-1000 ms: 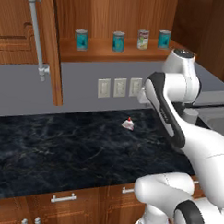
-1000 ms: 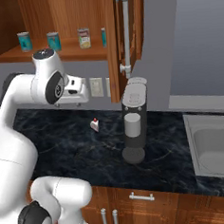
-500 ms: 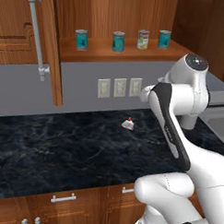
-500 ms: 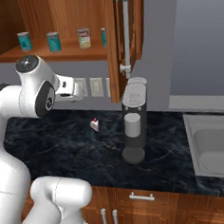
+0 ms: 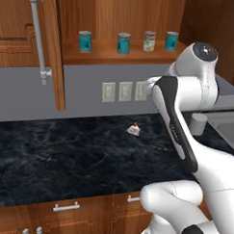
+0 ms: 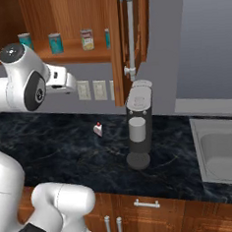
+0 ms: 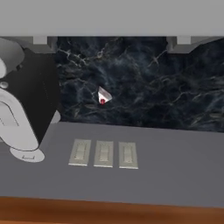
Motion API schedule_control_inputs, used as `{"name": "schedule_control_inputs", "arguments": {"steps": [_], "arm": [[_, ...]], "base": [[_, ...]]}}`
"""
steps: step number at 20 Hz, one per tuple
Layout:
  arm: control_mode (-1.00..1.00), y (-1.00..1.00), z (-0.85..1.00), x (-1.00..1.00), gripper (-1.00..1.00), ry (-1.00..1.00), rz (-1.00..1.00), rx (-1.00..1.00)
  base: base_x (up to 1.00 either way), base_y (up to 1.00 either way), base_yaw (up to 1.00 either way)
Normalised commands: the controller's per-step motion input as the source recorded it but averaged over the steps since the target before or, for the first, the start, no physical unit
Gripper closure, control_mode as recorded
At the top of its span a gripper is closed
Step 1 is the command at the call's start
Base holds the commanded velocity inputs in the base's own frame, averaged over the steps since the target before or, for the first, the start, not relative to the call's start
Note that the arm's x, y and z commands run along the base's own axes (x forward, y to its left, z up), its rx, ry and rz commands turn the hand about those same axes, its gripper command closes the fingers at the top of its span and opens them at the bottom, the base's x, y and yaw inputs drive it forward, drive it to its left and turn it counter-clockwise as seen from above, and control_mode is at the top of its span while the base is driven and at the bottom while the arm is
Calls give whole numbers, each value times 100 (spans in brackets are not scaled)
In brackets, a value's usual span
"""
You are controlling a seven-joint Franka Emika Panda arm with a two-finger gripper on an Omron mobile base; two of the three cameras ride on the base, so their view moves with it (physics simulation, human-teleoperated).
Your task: Stack two cans on top of the other two cans in the cabinet.
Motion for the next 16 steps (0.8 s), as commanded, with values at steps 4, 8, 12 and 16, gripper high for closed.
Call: {"name": "schedule_control_inputs", "arguments": {"steps": [4,8,12,16], "arm": [[-100,17,42,-3,-100,-1,0,0],[-100,19,42,-1,-100,0,0,0],[-100,19,37,0,-100,0,0,0],[-100,19,28,6,-100,0,0,0]], "base": [[0,0,0],[0,0,0],[0,0,0],[0,0,0]]}}
